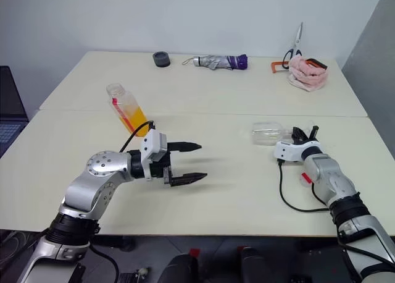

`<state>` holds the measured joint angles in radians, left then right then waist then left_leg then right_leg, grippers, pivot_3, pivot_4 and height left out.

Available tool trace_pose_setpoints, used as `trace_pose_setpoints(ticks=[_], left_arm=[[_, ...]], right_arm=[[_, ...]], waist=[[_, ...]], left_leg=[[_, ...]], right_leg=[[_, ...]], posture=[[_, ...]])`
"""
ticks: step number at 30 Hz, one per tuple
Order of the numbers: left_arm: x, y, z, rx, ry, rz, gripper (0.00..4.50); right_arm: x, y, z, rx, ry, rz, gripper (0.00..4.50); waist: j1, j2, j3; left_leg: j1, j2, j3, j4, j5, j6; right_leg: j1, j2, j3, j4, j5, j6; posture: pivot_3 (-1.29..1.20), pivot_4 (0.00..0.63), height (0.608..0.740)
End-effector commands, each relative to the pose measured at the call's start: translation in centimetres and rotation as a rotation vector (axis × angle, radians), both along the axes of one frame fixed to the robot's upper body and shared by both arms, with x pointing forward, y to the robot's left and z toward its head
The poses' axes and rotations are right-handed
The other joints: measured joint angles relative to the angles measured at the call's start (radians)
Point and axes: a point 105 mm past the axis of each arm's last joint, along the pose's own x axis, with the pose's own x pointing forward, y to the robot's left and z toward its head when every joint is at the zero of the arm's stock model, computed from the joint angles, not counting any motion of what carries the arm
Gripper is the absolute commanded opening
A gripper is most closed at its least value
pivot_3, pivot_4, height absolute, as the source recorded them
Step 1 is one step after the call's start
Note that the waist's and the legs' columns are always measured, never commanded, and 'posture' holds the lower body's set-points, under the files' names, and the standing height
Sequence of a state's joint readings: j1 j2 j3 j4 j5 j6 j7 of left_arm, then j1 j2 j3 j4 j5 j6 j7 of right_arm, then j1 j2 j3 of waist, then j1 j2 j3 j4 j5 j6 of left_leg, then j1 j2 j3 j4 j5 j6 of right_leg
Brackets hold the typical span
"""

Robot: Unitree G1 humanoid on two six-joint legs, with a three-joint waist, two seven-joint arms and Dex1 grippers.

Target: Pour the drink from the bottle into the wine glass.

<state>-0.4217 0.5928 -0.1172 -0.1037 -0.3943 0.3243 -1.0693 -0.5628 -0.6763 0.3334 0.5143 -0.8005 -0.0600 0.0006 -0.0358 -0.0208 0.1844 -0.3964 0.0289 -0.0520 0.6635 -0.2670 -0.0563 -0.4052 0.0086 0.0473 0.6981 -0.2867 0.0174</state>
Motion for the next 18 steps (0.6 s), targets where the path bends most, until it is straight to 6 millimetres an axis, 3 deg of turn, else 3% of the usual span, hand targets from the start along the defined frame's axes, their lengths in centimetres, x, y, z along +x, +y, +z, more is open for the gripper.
trace_pose_setpoints(ticks=[1, 4, 6, 10, 14, 18], left_arm=[[0.2, 1.0, 1.9, -0.057, -0.037, 0.078, 4.5], [0.4, 2.3, 2.7, -0.112, -0.018, 0.164, 4.5], [0.5, 3.5, 3.7, -0.157, -0.011, 0.231, 4.5], [0.3, 5.4, 5.9, -0.207, -0.023, 0.289, 4.5], [-0.1, 6.4, 7.0, -0.171, -0.039, 0.308, 4.5], [-0.3, 6.9, 7.6, -0.136, -0.055, 0.314, 4.5]], right_arm=[[0.2, 1.9, 3.3, 0.163, -0.109, 0.044, 0.09], [-0.1, 5.0, 5.4, 0.391, -0.162, 0.135, 0.09], [-0.5, 8.8, 6.3, 0.625, -0.149, 0.263, 0.09], [-0.7, 15.0, 6.1, 1.112, 0.029, 0.435, 0.09], [0.2, 18.4, 5.0, 1.381, 0.195, 0.473, 0.09], [1.1, 20.1, 3.1, 1.489, 0.319, 0.465, 0.09]], waist=[[-0.005, 0.0, 0.0], [-0.021, 0.0, 0.0], [-0.025, 0.0, 0.0], [-0.025, 0.0, 0.0], [-0.016, 0.0, 0.0], [-0.002, 0.0, 0.0]], left_leg=[[0.0, 0.0, 0.0, 0.0, 0.0, 0.0], [0.0, 0.001, 0.0, -0.001, 0.0, 0.0], [0.0, 0.001, -0.001, -0.001, 0.0, 0.0], [0.0, 0.002, -0.002, -0.001, 0.0, 0.0], [-0.001, 0.001, -0.002, -0.001, 0.0, 0.0], [-0.001, 0.0, -0.003, 0.0, 0.0, 0.0]], right_leg=[[0.0, 0.0, 0.0, 0.0, 0.0, 0.0], [0.0, 0.0, 0.0, 0.001, 0.0, 0.0], [-0.001, 0.0, 0.0, 0.001, 0.0, 0.0], [-0.001, 0.001, -0.002, 0.001, 0.0, 0.0], [0.0, -0.002, -0.002, 0.001, 0.0, 0.0], [0.0, -0.005, -0.003, 0.0, 0.0, 0.0]], posture=[[0.0, 0.15, 0.74], [0.0, 0.15, 0.74], [0.0, 0.15, 0.74], [0.0, 0.15, 0.74], [0.0, 0.15, 0.74], [0.0, 0.15, 0.74]])
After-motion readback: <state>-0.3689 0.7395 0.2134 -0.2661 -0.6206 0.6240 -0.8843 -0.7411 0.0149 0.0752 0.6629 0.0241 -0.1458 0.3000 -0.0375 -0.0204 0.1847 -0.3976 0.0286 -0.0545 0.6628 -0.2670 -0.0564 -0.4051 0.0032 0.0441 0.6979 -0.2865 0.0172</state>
